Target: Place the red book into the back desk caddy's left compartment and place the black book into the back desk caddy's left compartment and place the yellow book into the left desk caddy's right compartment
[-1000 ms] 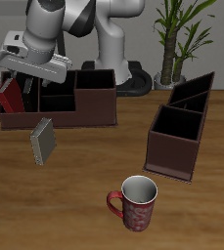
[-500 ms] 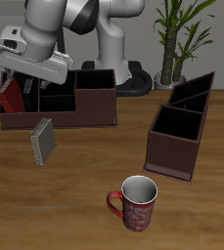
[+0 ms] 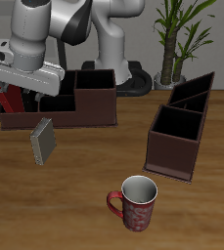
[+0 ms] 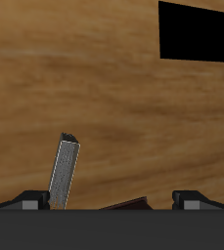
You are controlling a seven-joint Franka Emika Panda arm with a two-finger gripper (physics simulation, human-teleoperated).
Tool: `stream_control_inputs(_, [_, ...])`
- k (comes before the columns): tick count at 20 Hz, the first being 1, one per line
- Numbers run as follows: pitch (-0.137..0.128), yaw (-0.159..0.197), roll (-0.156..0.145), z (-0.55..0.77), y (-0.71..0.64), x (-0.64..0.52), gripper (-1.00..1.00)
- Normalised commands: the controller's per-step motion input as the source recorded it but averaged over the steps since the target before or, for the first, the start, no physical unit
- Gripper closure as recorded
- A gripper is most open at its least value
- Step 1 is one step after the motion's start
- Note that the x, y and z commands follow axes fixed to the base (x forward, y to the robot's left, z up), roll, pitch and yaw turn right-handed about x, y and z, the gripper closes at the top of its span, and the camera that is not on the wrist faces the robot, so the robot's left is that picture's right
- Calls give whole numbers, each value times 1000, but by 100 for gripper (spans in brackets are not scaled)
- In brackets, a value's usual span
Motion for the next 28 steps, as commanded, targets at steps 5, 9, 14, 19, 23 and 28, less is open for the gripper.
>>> stream_control_inputs(5, [-70,-20,98,-89,265,-90,-100])
stream_control_inputs(9, [-58,21,112,-78,264,-38,-100])
stream_control_inputs(14, [-5,-28,95,-125,7,129,-100])
stream_control_inputs(19, [19,-12,11,-171,-18,97,-100])
stream_control_inputs(23, [13,-45,-8,-123,-25,40,-100])
stream_control_inputs(28, [-17,-20,8,-176,40,-73,-100])
